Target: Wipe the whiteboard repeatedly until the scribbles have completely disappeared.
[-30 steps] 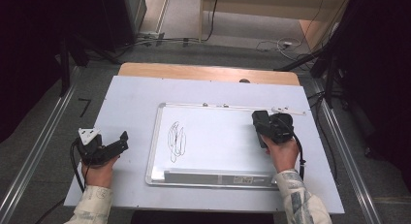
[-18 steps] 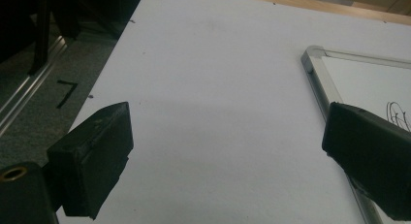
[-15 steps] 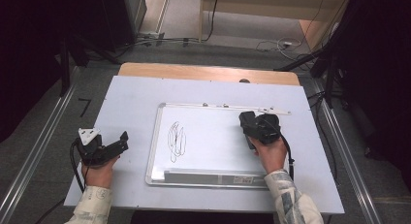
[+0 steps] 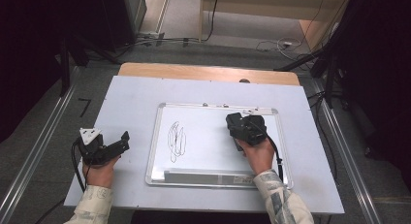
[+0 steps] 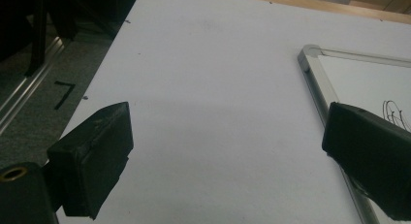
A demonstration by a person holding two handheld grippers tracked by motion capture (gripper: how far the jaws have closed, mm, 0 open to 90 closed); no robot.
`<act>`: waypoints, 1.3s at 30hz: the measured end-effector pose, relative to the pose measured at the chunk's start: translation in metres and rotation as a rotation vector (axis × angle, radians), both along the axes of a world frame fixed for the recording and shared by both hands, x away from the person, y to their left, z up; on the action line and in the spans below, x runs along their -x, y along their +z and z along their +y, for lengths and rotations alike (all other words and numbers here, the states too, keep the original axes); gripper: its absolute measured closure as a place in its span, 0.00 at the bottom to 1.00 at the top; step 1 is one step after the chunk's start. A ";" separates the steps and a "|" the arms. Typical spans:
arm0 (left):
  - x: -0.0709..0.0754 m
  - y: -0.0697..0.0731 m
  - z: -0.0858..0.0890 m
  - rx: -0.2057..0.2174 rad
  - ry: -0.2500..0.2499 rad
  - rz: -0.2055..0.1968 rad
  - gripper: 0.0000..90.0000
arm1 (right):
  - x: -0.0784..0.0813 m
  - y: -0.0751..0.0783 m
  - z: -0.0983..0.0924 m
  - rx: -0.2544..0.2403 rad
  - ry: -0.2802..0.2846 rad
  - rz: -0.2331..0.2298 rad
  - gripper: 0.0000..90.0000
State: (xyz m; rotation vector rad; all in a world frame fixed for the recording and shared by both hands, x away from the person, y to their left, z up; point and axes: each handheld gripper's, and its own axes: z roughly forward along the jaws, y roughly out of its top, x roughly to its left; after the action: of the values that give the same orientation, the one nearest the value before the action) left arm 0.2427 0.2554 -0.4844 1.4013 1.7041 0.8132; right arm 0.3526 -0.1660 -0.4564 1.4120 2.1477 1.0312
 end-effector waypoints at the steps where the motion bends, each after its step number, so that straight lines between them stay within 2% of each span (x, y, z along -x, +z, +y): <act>1: 0.000 0.000 0.000 0.000 0.000 -0.001 0.05 | 0.000 0.000 0.002 0.001 0.006 -0.002 0.42; 18: 0.000 0.000 0.000 0.001 -0.002 -0.006 0.05 | 0.008 -0.003 0.046 0.019 0.086 0.002 0.42; 39: -0.001 0.000 -0.002 -0.002 -0.009 -0.003 0.05 | 0.014 -0.012 0.081 0.035 0.146 0.023 0.42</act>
State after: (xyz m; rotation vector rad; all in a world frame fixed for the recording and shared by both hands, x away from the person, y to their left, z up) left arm 0.2434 0.2538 -0.4848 1.4078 1.6936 0.8123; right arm 0.3387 -0.0855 -0.4684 1.2731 2.3021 1.0276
